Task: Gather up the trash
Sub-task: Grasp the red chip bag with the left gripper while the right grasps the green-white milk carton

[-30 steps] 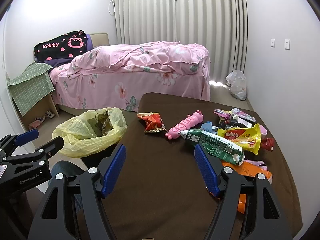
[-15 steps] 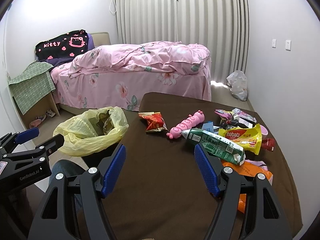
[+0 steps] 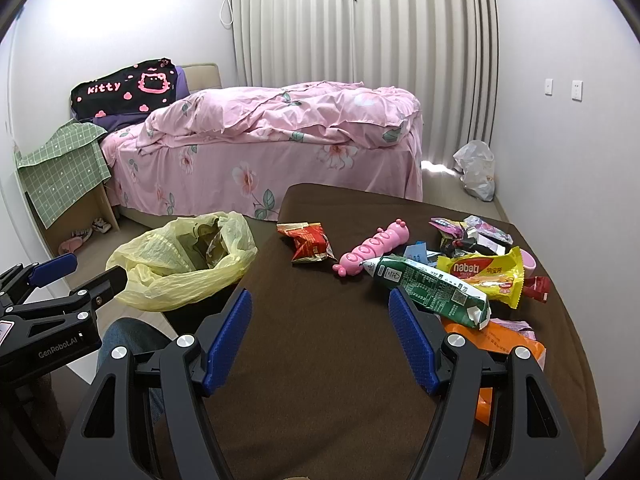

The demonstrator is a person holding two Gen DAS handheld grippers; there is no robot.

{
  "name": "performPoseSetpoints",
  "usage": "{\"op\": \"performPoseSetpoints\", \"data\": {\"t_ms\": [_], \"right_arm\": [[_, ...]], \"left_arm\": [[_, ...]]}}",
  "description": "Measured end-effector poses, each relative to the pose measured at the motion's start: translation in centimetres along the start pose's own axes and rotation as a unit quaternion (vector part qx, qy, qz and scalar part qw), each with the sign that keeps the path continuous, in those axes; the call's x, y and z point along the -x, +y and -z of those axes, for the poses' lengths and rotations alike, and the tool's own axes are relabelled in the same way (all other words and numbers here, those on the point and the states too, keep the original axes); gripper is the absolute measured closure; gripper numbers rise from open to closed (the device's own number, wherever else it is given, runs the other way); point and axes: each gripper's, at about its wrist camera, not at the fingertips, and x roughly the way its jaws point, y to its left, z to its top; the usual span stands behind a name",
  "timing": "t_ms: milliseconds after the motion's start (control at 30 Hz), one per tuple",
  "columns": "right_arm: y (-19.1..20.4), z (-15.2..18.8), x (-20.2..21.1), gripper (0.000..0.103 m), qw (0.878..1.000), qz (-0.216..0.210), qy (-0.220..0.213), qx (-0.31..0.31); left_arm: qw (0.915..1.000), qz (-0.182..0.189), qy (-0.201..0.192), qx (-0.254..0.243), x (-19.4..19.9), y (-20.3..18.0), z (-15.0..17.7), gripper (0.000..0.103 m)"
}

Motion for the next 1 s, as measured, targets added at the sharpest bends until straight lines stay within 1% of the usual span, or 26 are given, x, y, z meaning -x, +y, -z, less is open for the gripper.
{"op": "performPoseSetpoints", "data": {"t_ms": [333,400,533,567,633,767,833,900,1000], "right_arm": [[-0.2,0.4,0.0,0.036,1.0,0.004,0.001,-0.001],[-0.6,0.4,0.0,0.036,1.0,0.01,-0.001,-0.001],[-3.4,0.5,-0.5,0.036,1.0,0.012,0.011,-0.007],[-4.3,0.4,-0.7,0.036,1.0,0.017,0.013,-0.011],[-6.4,0.8,-0.9,0.036,0.999,0.039,0.014,-0.018],[-10.2,1.3,-1.1,0.036,0.996,0.081,0.016,-0.022],[-11.9,1.7,-1.3,0.036,0.995,0.095,0.018,-0.017],[-13.2,1.8,-1.6,0.036,0.995,0.099,0.023,-0.008],[-14.7,2.3,-2.5,0.036,0.997,0.071,0.041,0.006]], "left_arm": [[1.0,0.0,-0.001,0.002,0.0,0.3,0.1,0.023],[1.0,0.0,-0.002,0.004,-0.3,0.5,0.2,0.023],[0.9999,0.004,-0.003,0.014,-1.7,-0.1,0.1,0.023],[0.9998,0.009,-0.003,0.016,-2.2,-0.4,0.1,0.023],[0.9997,0.02,0.002,0.013,-3.3,-1.2,-0.1,0.023],[0.9972,0.072,0.02,-0.007,-6.4,-4.1,-1.2,0.023],[0.9955,0.091,0.021,-0.011,-7.4,-5.3,-1.8,0.022],[0.9945,0.102,0.017,-0.016,-9.0,-6.6,-2.6,0.018],[0.9941,0.102,0.029,-0.025,-11.4,-8.4,-3.7,0.018]]}}
